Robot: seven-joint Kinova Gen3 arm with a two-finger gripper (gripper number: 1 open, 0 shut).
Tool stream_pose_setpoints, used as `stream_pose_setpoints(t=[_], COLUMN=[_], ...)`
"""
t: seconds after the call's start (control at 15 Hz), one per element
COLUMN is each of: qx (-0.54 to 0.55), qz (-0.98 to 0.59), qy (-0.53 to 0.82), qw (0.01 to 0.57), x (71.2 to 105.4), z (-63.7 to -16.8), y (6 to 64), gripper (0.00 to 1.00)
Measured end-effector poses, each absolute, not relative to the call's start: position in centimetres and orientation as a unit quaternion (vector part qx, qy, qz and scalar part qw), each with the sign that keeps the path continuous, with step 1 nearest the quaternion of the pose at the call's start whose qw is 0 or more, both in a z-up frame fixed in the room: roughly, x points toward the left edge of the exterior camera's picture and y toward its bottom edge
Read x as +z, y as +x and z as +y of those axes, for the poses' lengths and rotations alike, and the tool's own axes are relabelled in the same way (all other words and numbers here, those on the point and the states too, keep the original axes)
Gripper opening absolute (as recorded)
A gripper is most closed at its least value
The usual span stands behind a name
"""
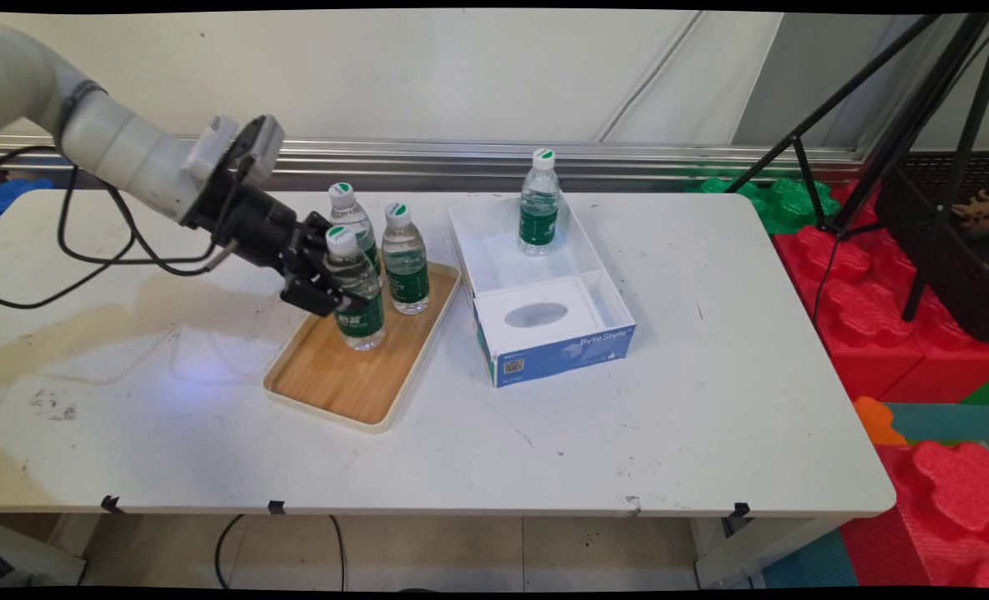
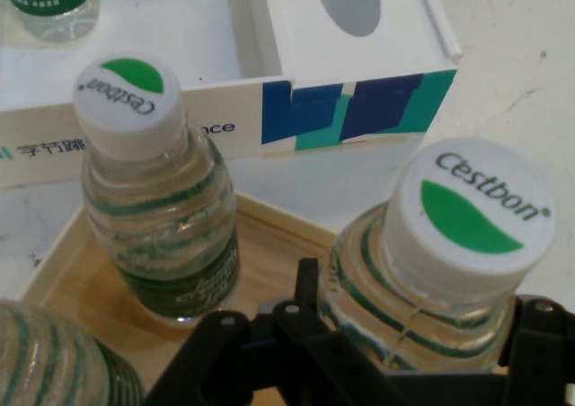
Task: Place the picked object on the tray
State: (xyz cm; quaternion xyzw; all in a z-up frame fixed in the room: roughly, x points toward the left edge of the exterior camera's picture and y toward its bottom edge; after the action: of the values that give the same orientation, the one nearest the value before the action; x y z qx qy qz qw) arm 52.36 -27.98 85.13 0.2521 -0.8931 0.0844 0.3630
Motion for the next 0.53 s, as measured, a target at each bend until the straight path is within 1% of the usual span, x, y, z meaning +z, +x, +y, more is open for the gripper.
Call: stream_pose_setpoints(t=[0.53], qx=[0.083], qz=[-0.892], qy=[0.249], qw=[0.369], x=[82.2], z=[-28.7], y=[51.3], gripper=[0.00])
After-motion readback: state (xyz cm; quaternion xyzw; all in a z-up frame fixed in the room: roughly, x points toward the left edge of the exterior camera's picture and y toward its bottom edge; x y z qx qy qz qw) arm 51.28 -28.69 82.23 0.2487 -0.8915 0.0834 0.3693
